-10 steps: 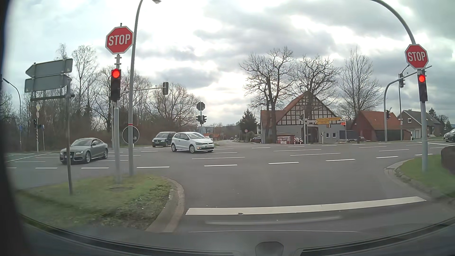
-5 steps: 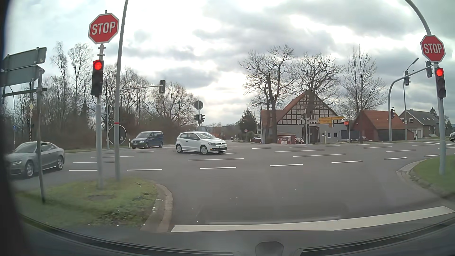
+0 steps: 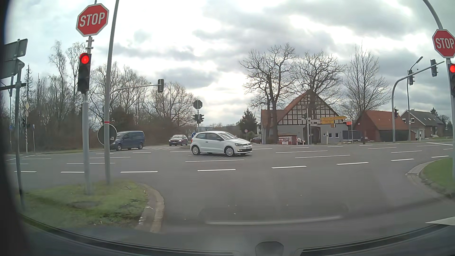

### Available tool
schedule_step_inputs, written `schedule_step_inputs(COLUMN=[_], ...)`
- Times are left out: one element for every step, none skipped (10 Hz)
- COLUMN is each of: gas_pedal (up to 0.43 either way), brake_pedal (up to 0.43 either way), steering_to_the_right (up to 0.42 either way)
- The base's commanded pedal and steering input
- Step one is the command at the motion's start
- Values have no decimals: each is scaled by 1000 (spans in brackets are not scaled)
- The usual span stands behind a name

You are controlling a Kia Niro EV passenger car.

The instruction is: Follow the waypoints while adhering to traffic rules and regulations

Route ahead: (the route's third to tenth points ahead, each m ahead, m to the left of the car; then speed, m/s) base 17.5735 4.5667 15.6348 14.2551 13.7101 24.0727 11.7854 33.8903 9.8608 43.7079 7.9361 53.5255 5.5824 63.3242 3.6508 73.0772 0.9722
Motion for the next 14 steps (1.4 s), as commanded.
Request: schedule_step_inputs(gas_pedal=[0, 0, 0, 0, 0, 0, 0, 0, 0, 0, 0, 0, 0, 0], brake_pedal=[152, 134, 128, 116, 110, 110, 110, 110, 110, 104, 98, 98, 91, 91], steering_to_the_right=[-2, -2, -2, -2, -2, -2, -2, -2, -2, -2, -2, -2, -2, -2])
